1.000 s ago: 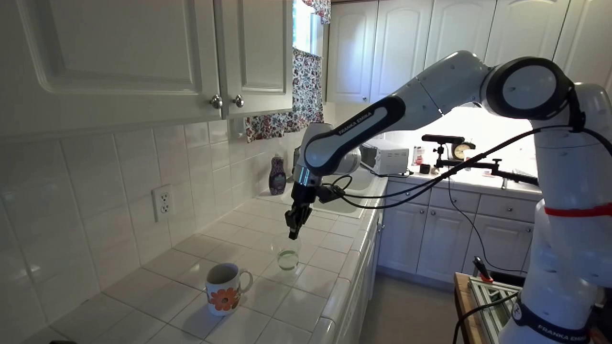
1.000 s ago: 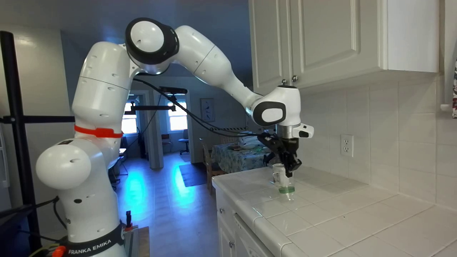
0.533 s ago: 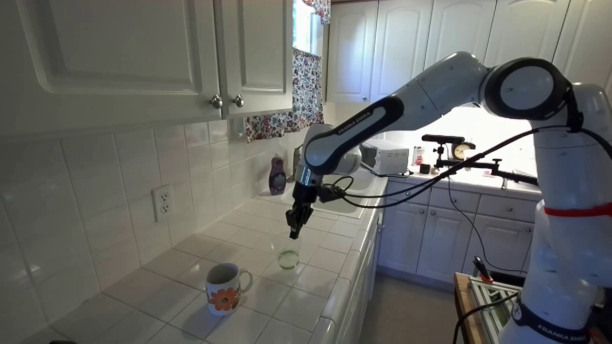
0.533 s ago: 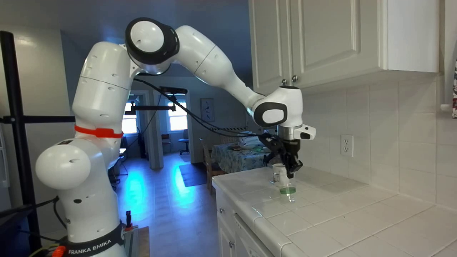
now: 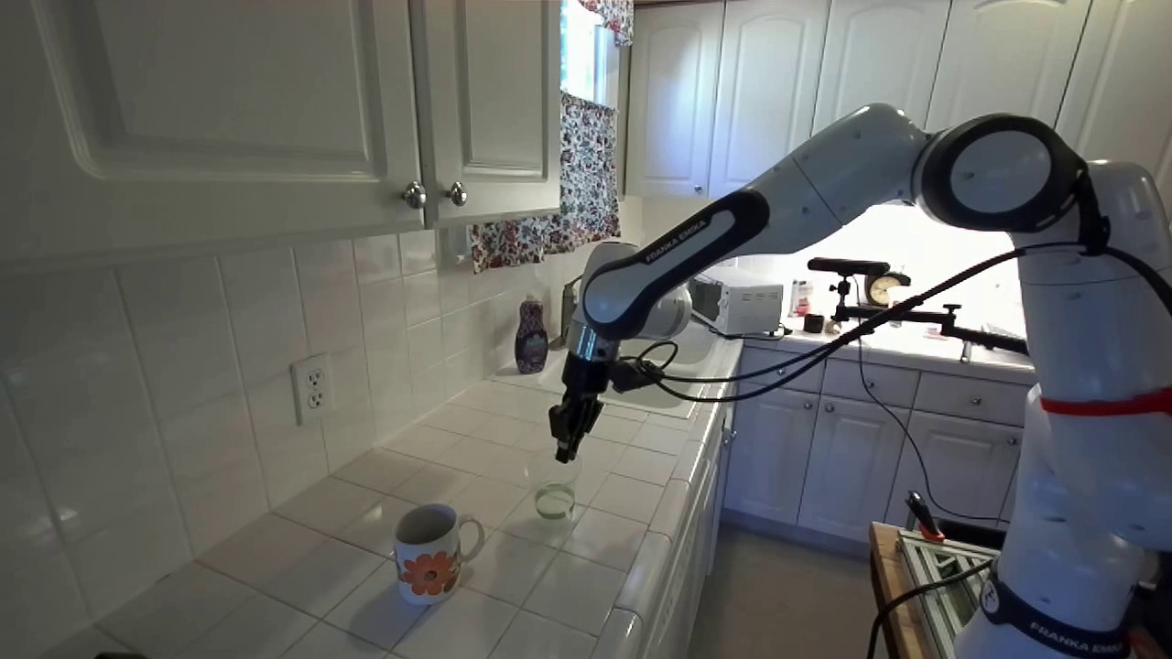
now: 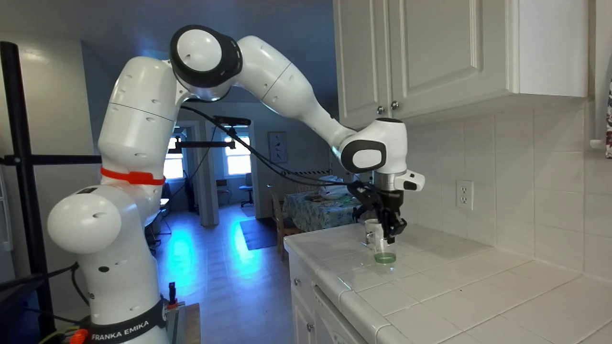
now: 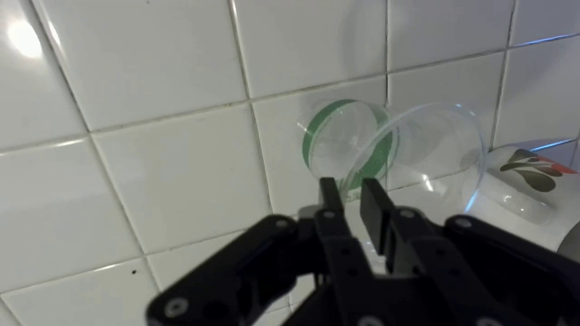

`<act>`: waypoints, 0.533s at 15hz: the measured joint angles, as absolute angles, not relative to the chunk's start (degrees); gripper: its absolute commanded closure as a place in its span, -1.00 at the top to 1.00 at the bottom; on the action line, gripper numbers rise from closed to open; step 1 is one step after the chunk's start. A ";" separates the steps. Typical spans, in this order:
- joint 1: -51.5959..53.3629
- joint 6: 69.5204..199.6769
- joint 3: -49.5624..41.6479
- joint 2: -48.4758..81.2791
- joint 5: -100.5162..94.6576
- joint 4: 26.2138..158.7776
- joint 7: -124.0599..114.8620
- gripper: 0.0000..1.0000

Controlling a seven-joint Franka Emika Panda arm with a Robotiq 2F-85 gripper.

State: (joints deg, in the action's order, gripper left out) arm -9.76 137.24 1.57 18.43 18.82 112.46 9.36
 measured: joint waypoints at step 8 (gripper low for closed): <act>-9.48 142.76 0.02 18.01 17.67 112.48 8.40 1.00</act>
State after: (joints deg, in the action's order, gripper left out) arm -9.48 142.76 0.02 18.01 17.67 112.48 8.40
